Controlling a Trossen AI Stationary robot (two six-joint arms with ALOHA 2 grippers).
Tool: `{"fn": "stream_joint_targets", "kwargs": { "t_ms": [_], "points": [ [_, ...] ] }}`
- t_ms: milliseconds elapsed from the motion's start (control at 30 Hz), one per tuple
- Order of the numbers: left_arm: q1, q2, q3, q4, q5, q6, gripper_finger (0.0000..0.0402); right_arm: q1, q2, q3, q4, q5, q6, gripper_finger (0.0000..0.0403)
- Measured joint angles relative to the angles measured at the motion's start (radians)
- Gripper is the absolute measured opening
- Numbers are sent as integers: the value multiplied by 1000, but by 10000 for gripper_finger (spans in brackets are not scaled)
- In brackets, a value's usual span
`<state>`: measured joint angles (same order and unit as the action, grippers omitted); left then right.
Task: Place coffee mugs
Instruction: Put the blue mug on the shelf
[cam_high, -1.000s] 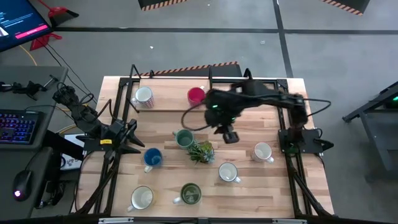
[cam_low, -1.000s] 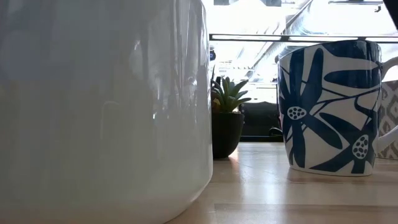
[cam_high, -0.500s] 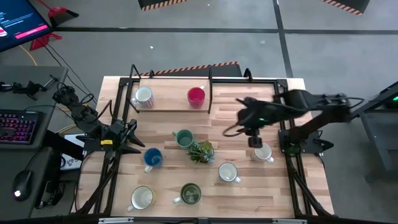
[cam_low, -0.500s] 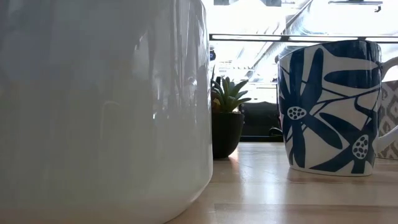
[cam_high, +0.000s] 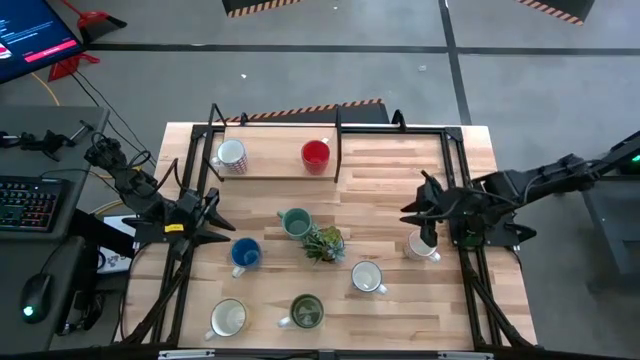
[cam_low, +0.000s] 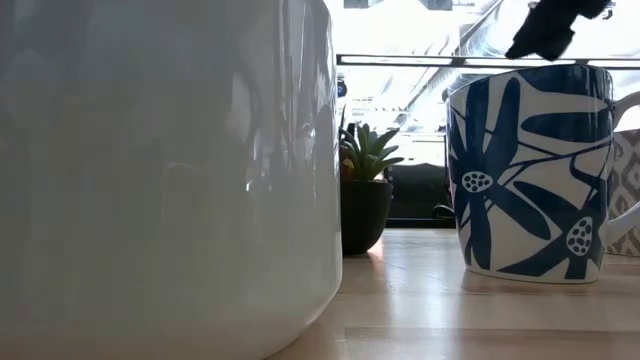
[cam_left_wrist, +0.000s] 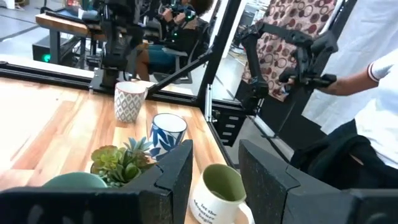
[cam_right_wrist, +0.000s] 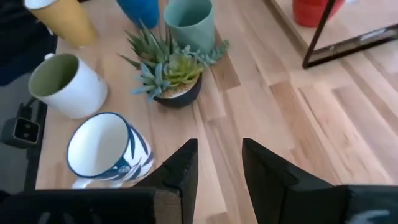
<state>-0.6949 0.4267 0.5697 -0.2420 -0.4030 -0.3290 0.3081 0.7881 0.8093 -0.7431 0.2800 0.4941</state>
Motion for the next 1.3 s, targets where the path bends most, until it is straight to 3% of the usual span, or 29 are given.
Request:
{"fn": "stream_joint_targets", "kwargs": {
  "t_ms": [167, 467, 567, 667, 767, 833, 1067, 1200, 1300],
  "points": [
    [0, 0, 0, -1, -4, 0, 119, 34, -91, -194, 244, 94, -28, 103],
    [0, 0, 0, 0, -94, -10, 120, 39, -191, -469, 654, 145, -115, 103],
    [1, 10, 0, 0, -212, -31, 120, 29, -212, -521, 745, 182, -161, 103],
    [13, 35, 0, 0, -399, -108, 119, 6, -233, -550, 793, 199, -182, 103],
    [49, 87, 0, 10, -584, -226, 120, -19, -255, -564, 799, 224, -188, 103],
    [81, 132, 0, 41, -648, -261, 120, -38, -267, -566, 791, 236, -189, 103],
    [175, 278, 9, 387, -593, 124, 120, -104, -302, -566, 783, 232, -239, 103],
    [193, 308, 48, 357, -462, 217, 120, -133, -308, -566, 751, 216, -234, 103],
    [193, 313, 100, 201, -378, 170, 120, -148, -308, -566, 734, 204, -201, 103]
  ]
}}
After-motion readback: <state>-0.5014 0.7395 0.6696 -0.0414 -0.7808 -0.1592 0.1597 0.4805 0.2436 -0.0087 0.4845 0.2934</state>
